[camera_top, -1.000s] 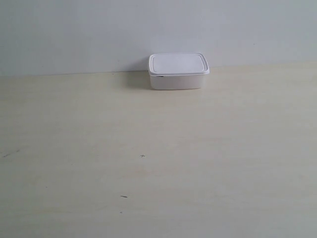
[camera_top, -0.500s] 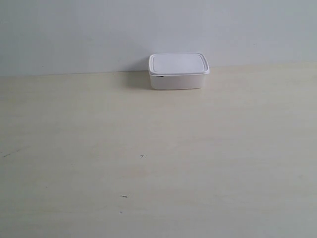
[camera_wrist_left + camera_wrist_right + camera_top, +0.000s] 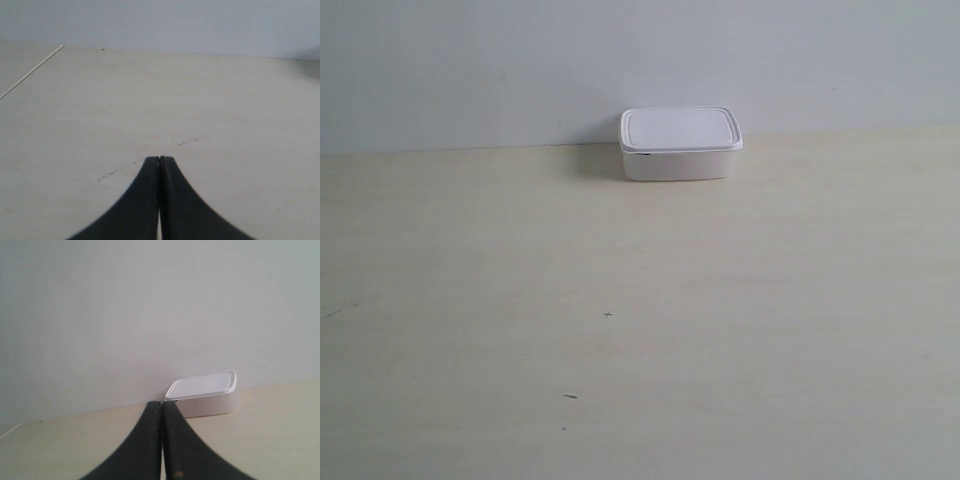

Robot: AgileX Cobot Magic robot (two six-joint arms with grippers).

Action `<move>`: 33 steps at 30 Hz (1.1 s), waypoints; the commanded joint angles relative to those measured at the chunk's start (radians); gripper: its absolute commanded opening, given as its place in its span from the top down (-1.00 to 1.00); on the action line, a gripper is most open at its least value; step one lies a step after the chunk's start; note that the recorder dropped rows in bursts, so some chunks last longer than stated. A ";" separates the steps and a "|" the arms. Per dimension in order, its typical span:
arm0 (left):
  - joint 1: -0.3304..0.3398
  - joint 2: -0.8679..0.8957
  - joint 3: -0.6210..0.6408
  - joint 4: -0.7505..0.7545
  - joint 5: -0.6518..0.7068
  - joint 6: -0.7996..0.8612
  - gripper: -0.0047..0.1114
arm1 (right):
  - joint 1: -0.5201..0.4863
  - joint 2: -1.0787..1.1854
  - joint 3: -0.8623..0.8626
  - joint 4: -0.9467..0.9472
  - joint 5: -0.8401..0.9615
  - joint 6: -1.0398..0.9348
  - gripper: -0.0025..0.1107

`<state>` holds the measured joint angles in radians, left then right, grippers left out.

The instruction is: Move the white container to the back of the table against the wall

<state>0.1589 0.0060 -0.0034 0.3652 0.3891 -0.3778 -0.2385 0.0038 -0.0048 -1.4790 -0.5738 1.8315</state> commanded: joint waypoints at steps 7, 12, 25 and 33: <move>0.004 -0.006 0.003 -0.008 -0.003 0.001 0.92 | -0.007 -0.004 0.005 0.000 0.001 0.001 0.96; 0.004 -0.006 0.003 -0.008 -0.003 0.001 0.92 | -0.007 -0.004 0.005 0.000 0.001 0.001 0.96; 0.004 -0.006 0.003 -0.008 -0.003 0.001 0.92 | -0.007 -0.004 0.005 0.000 0.001 0.001 0.96; 0.004 -0.006 0.003 -0.008 -0.003 0.001 0.92 | -0.005 -0.004 0.005 -0.039 0.003 0.001 0.96</move>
<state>0.1589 0.0060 -0.0034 0.3652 0.3914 -0.3778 -0.2385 0.0038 -0.0048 -1.4837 -0.5738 1.8315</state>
